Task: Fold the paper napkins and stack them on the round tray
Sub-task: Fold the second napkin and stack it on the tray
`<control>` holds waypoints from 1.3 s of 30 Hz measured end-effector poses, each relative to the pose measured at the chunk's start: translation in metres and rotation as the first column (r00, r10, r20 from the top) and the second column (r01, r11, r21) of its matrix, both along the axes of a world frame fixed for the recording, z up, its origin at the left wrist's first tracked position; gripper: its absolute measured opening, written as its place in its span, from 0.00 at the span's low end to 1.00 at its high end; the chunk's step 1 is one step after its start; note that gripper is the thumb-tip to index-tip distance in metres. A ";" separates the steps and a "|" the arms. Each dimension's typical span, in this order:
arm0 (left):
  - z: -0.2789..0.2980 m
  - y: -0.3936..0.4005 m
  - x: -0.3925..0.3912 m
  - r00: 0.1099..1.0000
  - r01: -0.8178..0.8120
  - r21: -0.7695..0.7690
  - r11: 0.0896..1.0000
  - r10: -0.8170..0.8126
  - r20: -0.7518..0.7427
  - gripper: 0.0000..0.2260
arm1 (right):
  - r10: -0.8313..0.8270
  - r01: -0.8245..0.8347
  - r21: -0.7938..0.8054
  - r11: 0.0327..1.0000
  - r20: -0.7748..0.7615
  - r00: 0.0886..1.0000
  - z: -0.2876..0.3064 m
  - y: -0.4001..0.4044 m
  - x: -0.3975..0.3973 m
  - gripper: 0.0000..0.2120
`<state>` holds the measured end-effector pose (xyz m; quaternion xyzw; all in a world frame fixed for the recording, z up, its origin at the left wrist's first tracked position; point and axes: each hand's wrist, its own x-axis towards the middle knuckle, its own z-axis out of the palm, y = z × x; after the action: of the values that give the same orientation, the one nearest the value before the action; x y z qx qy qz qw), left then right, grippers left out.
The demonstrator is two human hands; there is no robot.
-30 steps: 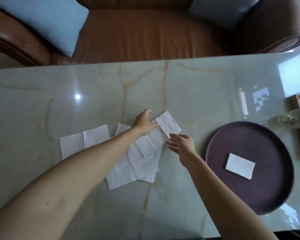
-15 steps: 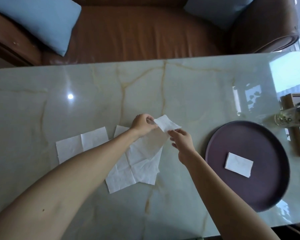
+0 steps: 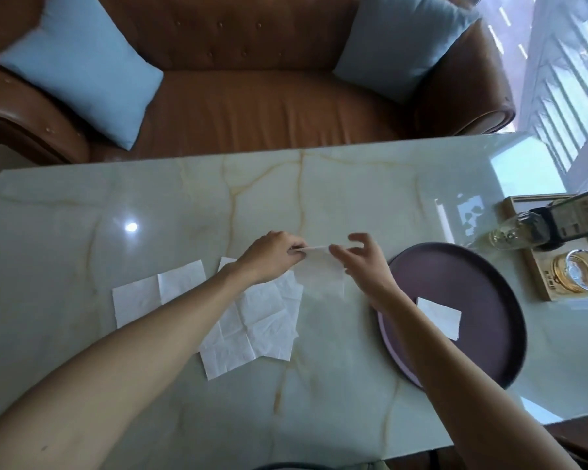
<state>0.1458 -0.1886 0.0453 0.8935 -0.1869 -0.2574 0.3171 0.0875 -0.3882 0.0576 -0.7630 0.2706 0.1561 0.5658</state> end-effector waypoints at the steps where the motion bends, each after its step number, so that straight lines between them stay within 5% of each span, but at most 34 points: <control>1: 0.008 0.000 -0.003 1.000 0.018 0.008 1.000 -0.018 0.002 0.07 | 0.142 -0.132 -0.148 0.980 0.056 0.988 0.006 -0.003 -0.004 0.26; 5: 0.032 -0.004 -0.014 0.997 0.078 0.021 0.997 -0.078 0.007 0.11 | 0.654 -0.508 -0.587 0.631 0.049 0.755 0.020 -0.007 -0.012 0.18; 7: 0.043 -0.006 -0.018 0.995 0.099 0.011 0.995 -0.099 0.014 0.10 | 0.720 -0.518 -0.693 0.502 0.002 0.694 0.030 -0.005 -0.013 0.12; 9: 0.050 -0.007 -0.022 0.995 0.093 -0.016 0.995 -0.093 0.026 0.10 | 0.725 -0.470 -0.742 0.479 0.032 0.688 0.040 -0.006 -0.014 0.09; 19: 0.060 0.017 -0.039 0.971 -0.189 -0.303 0.934 0.131 -0.201 0.05 | 0.548 -0.397 -0.536 0.745 0.152 0.823 0.069 -0.046 -0.027 0.06; 23: 0.068 0.017 -0.046 0.924 -0.263 -0.404 0.876 0.109 -0.366 0.08 | 0.396 -0.387 -0.083 0.918 0.167 0.903 0.065 -0.048 -0.038 0.26; 25: 0.074 0.013 -0.049 0.904 -0.286 -0.441 0.851 0.086 -0.419 0.07 | 0.392 -0.410 0.074 0.909 0.180 0.902 0.062 -0.042 -0.043 0.25; 29: 0.079 0.006 -0.052 0.861 -0.373 -0.505 0.779 0.088 -0.501 0.06 | 0.308 -0.346 0.141 0.928 0.235 0.922 0.061 -0.030 -0.049 0.10; 34: 0.070 0.003 -0.063 0.796 -0.480 -0.511 0.713 0.109 -0.596 0.19 | 0.142 -0.197 0.279 0.940 0.204 0.969 0.061 -0.027 -0.056 0.10; 39: 0.060 -0.007 -0.074 0.802 -0.457 -0.491 0.741 0.105 -0.588 0.18 | 0.080 -0.127 0.294 0.947 0.169 0.982 0.058 -0.034 -0.060 0.09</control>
<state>0.0718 -0.1953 0.1053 0.6543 -0.0229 -0.3625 0.6633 0.0279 -0.4219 0.1151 -0.6899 0.1582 0.1657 0.6867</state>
